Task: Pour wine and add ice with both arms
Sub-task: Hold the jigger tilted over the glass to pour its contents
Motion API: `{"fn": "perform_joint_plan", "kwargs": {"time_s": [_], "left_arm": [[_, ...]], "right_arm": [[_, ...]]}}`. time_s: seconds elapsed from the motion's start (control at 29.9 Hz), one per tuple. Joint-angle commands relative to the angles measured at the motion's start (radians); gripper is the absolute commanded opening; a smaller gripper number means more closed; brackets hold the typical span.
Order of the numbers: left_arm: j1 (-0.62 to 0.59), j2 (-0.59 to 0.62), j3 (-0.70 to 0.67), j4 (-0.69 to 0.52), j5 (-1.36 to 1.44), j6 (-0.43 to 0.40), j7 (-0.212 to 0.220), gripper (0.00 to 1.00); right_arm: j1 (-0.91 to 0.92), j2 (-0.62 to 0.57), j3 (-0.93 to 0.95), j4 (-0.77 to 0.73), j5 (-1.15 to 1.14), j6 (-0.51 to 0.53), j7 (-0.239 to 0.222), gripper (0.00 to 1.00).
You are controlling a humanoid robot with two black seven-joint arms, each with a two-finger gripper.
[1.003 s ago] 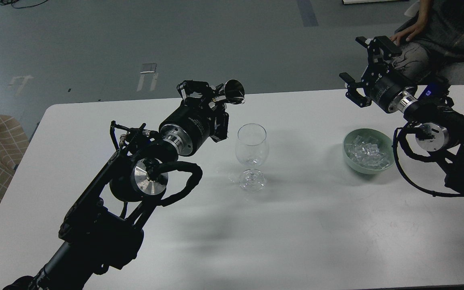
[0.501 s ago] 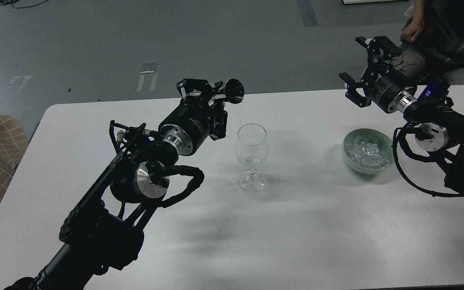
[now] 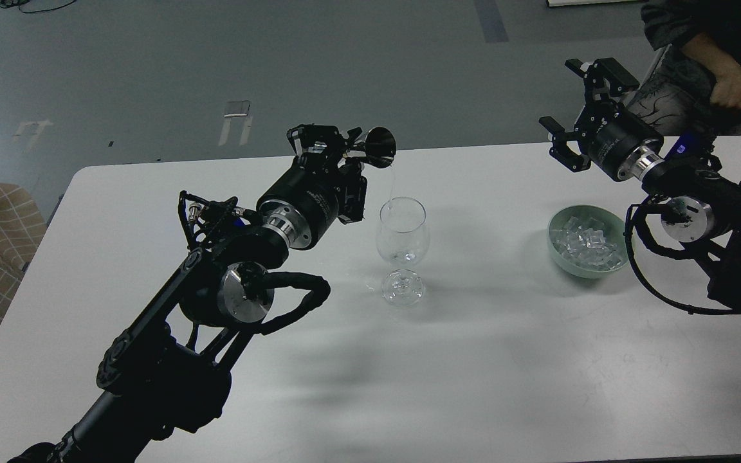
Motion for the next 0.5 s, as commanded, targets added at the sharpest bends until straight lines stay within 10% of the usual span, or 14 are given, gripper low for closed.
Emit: {"fn": "perform_joint_plan", "kwargs": {"time_s": [0.0, 0.47], "left_arm": [[-0.002, -0.002, 0.006, -0.001, 0.009, -0.001, 0.000, 0.08], [-0.003, 0.000, 0.007, -0.001, 0.066, -0.004, -0.010, 0.08]], "right_arm": [[0.000, 0.000, 0.000, 0.000, 0.000, 0.000, 0.000, 1.00], [0.000, 0.000, 0.000, -0.001, 0.000, 0.000, 0.000, 1.00]]}}
